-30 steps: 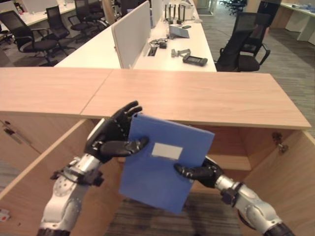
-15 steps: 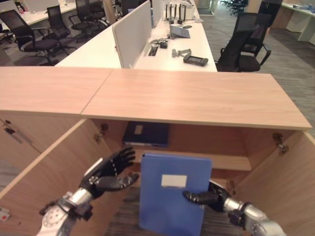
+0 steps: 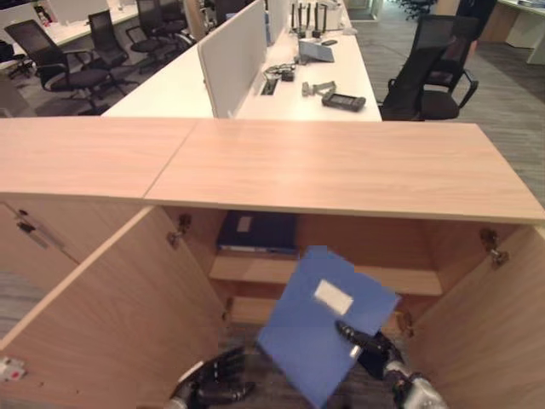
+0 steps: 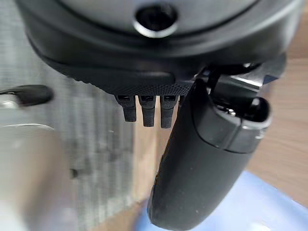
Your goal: Put the empty folder in the office cabinet
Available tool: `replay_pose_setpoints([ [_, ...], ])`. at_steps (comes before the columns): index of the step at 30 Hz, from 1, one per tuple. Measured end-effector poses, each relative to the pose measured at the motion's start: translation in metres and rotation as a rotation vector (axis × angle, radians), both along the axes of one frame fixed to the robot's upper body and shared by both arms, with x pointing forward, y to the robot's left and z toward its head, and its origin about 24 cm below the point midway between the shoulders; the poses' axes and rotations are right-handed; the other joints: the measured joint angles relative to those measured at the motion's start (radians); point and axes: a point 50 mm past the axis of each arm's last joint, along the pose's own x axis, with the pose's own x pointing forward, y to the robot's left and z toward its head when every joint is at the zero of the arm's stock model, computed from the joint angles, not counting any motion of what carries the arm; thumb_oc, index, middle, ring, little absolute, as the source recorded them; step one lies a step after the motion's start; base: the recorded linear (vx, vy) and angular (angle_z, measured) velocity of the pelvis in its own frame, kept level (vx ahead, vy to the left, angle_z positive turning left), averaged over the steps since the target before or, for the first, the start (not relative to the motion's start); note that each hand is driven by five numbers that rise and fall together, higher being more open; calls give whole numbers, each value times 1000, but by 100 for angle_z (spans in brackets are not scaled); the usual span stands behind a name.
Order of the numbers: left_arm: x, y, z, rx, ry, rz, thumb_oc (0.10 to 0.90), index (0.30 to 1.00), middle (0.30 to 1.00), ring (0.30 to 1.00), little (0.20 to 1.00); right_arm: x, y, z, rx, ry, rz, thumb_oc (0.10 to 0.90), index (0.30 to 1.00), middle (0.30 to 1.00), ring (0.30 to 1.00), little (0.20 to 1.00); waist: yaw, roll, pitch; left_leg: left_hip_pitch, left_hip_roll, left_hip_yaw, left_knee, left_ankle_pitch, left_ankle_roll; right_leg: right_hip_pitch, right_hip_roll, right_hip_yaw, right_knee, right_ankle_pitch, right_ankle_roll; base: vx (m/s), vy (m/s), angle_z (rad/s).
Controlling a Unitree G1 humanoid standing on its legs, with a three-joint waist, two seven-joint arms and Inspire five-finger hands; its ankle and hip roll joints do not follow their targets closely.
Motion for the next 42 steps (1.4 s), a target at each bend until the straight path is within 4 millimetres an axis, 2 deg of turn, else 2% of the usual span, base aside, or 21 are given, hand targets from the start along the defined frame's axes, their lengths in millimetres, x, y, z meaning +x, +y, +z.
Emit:
replay_pose_setpoints([
  [2,-2,-5,-5,31,18,-3,800,900,900,900,900,18,-2,7,28,-29,-119,400,300,300,300,300,1,5,-3,-9,-2,-10,0,5,0,-11,0,-5,0,3,-3,-28,-18,10],
  [3,-2,-5,-5,31,18,-3,800,900,900,900,900,18,-2,7,28,-29,-119,400,300,300,300,300,1,5,-3,-9,-2,-10,0,5,0,-11,0,-5,0,3,-3,-35,-15,14],
  [4,-1,-12,-11,33,22,13,800,900,900,900,900,38,-7,17,61,-73,-242,400,300,300,300,300,9,14,-2,-29,-3,-19,0,11,0,-21,-1,-14,0,5,-3,-68,-15,17],
  [6,4,-20,-14,41,23,21,800,900,900,900,900,55,-16,28,91,-115,-376,400,300,300,300,300,28,24,-2,-54,-4,-32,0,21,1,-37,-2,-29,0,9,-8,-80,-14,25],
  [8,10,-26,-17,44,20,30,800,900,900,900,900,75,-26,41,113,-157,-483,400,300,300,300,300,30,36,1,-84,-5,-47,1,35,1,-62,0,-34,0,12,-7,-53,-7,25],
  [10,16,-33,-20,61,23,21,800,900,900,900,900,96,-41,57,145,-189,-609,400,300,300,300,300,48,58,7,-118,-5,-69,4,48,-1,-86,0,-54,0,21,-12,-61,4,24],
  [13,23,-38,-19,74,5,-3,800,900,900,900,900,117,-57,79,187,-227,-732,400,300,300,300,300,61,83,23,-157,-6,-84,4,61,-2,-117,0,-66,0,24,-8,-48,7,16],
  [17,32,-44,-19,83,-11,-48,800,900,900,900,900,145,-99,127,227,-287,-927,400,300,300,300,300,92,133,69,-213,-8,-105,5,80,-2,-159,-2,-89,1,31,-5,3,1,16],
  [21,32,-41,-19,105,-9,-44,800,900,900,900,900,154,-133,169,221,-355,-1039,400,300,300,300,300,113,151,93,-259,-11,-128,5,93,-3,-191,-4,-114,7,32,-8,26,-7,18],
  [22,35,-42,-18,104,-21,-47,800,900,900,900,900,158,-143,187,230,-391,-1065,400,300,300,300,300,118,160,106,-275,-15,-140,5,96,-2,-201,-9,-124,7,31,-7,48,-13,18],
  [26,44,-45,-14,95,-57,-59,800,900,900,900,900,160,-172,238,234,-521,-1115,400,300,300,300,300,133,183,133,-311,-23,-152,5,104,1,-229,-15,-137,8,44,-14,11,3,13],
  [28,46,-43,-11,98,-68,-67,800,900,900,900,900,164,-172,252,248,-546,-1115,400,300,300,300,300,134,185,137,-330,-26,-153,5,104,1,-249,-18,-136,9,40,-12,38,-13,0],
  [29,49,-39,-8,108,-85,-83,800,900,900,900,900,170,-170,271,273,-574,-1111,400,300,300,300,300,136,190,145,-354,-27,-152,5,105,2,-274,-24,-135,9,35,-5,52,-16,-4],
  [30,53,-38,-5,111,-100,-94,800,900,900,900,900,172,-170,280,286,-590,-1112,400,300,300,300,300,136,193,154,-361,-28,-151,6,106,3,-281,-22,-135,9,40,-8,0,0,0],
  [31,58,-37,-3,118,-114,-92,800,900,900,900,900,173,-172,296,289,-621,-1110,400,300,300,300,300,144,208,165,-378,-32,-150,6,109,5,-313,-25,-131,40,33,-9,6,-38,-3],
  [32,60,-36,-1,118,-127,-92,800,900,900,900,900,174,-172,305,289,-634,-1108,400,300,300,300,300,149,211,168,-397,-32,-147,14,109,5,-344,-31,-127,73,20,-8,8,-46,-2],
  [34,65,-32,3,132,-147,-98,800,900,900,900,900,173,-176,317,284,-656,-1110,400,300,300,300,300,162,211,175,-441,-40,-145,41,109,5,-404,-49,-122,144,-14,-9,28,-48,5],
  [36,76,-25,11,155,-186,-109,800,900,900,900,900,171,-181,339,295,-674,-1125,400,300,300,300,300,170,208,213,-472,-58,-145,75,107,7,-472,-82,-112,264,-76,-9,9,-12,13],
  [38,80,-17,16,178,-202,-117,800,900,900,900,900,170,-181,358,288,-692,-1136,400,300,300,300,300,184,205,219,-530,-74,-144,119,83,15,-571,-113,-91,386,-126,-8,-9,-1,2],
  [41,86,-16,20,168,-220,-106,800,900,900,900,900,164,-188,378,240,-743,-1138,400,300,300,300,300,183,210,246,-593,-101,-146,187,47,24,-666,-153,-62,518,-185,-6,73,-34,8],
  [42,88,-17,21,165,-224,-105,800,900,900,900,900,163,-190,379,231,-747,-1139,400,300,300,300,300,183,208,251,-603,-107,-146,200,47,24,-682,-159,-53,542,-190,-10,-22,-41,15],
])
